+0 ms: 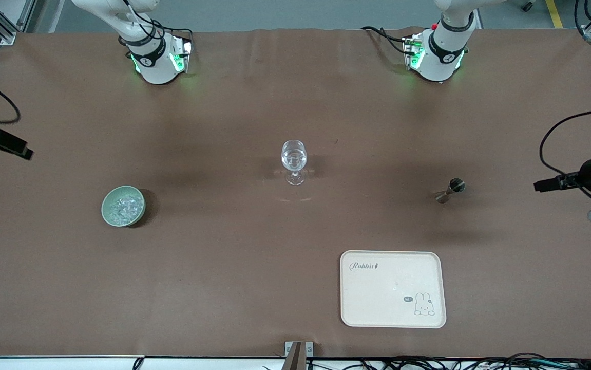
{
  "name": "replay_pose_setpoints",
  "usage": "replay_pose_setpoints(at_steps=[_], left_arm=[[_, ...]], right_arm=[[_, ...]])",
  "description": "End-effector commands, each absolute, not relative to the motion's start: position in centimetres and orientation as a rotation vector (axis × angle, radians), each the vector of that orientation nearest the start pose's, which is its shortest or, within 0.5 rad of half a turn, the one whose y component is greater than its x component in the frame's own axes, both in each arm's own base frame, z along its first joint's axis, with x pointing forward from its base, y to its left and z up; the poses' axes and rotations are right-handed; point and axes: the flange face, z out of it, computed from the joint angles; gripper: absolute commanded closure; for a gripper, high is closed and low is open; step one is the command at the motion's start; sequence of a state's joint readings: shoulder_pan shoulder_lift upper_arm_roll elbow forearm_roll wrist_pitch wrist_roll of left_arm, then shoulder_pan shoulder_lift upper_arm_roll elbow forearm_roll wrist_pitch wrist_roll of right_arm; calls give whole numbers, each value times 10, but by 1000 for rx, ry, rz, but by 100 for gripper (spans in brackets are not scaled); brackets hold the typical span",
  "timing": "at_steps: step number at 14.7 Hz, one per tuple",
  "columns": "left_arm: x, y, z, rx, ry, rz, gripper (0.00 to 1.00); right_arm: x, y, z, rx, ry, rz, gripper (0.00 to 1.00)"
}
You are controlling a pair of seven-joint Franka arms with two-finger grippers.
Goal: Pour wine and add ice with both arms
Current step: 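Grasp the silver jigger with the left gripper while the right gripper reaches the bowl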
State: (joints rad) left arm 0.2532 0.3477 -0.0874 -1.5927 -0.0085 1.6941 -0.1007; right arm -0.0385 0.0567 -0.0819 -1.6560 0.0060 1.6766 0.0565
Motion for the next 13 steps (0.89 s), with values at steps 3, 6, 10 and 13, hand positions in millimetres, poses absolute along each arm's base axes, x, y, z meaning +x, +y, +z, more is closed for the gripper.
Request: replay_pose_setpoints(at_steps=[3, 6, 10, 13], left_arm=[[627, 150, 314, -3147, -1029, 701, 0], [623, 150, 248, -3036, -1455, 974, 4], [611, 142, 189, -2929, -1690, 1225, 10], [596, 129, 170, -2889, -1791, 1372, 17]], right_arm=[[580, -56, 449, -3119, 282, 62, 0], [576, -52, 377, -3123, 280, -3, 0], [572, -35, 310, -3135, 237, 23, 0], [574, -31, 272, -3141, 225, 71, 5]])
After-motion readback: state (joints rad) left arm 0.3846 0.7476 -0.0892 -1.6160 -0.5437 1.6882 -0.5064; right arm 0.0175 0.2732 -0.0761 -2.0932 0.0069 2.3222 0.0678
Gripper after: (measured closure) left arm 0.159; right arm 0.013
